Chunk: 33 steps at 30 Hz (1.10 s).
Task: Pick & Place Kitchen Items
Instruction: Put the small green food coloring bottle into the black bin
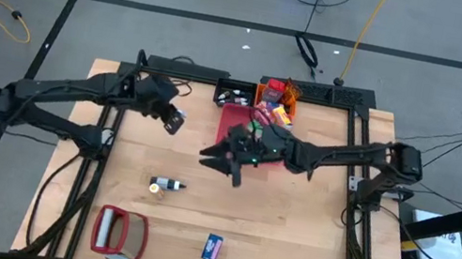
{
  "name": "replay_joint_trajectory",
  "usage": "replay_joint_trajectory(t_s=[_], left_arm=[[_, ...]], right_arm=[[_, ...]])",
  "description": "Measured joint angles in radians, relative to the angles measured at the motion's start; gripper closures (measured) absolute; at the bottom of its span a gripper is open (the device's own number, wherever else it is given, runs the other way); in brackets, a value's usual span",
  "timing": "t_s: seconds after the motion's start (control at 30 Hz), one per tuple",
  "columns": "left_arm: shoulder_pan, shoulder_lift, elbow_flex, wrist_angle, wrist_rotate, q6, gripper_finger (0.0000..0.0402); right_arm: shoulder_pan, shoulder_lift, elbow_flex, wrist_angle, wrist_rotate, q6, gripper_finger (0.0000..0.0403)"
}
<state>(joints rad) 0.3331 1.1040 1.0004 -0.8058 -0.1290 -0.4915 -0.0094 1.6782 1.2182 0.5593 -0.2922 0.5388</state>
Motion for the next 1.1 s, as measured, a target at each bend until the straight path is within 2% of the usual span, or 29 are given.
replay_joint_trajectory(t_s=[0.43, 0.63, 0.87, 1.1], left_arm=[[0.111, 0.136, 0.000, 0.266, 0.121, 0.035, 0.0374], [0.173, 0.227, 0.008, 0.364, 0.174, 0.021, 0.0370], [0.216, 0.358, 0.142, 0.346, 0.173, 0.069, 0.0368], [0.264, 0.536, 0.319, 0.226, 0.163, 0.159, 0.0367]], right_arm=[[0.097, -0.139, 0.002, -0.240, 0.009, -0.102, 0.0248], [0.135, -0.142, 0.001, -0.251, 0.009, -0.100, 0.0248], [0.173, -0.141, 0.001, -0.261, 0.058, -0.104, 0.0248], [0.191, -0.141, 0.001, -0.260, 0.060, -0.082, 0.0248]])
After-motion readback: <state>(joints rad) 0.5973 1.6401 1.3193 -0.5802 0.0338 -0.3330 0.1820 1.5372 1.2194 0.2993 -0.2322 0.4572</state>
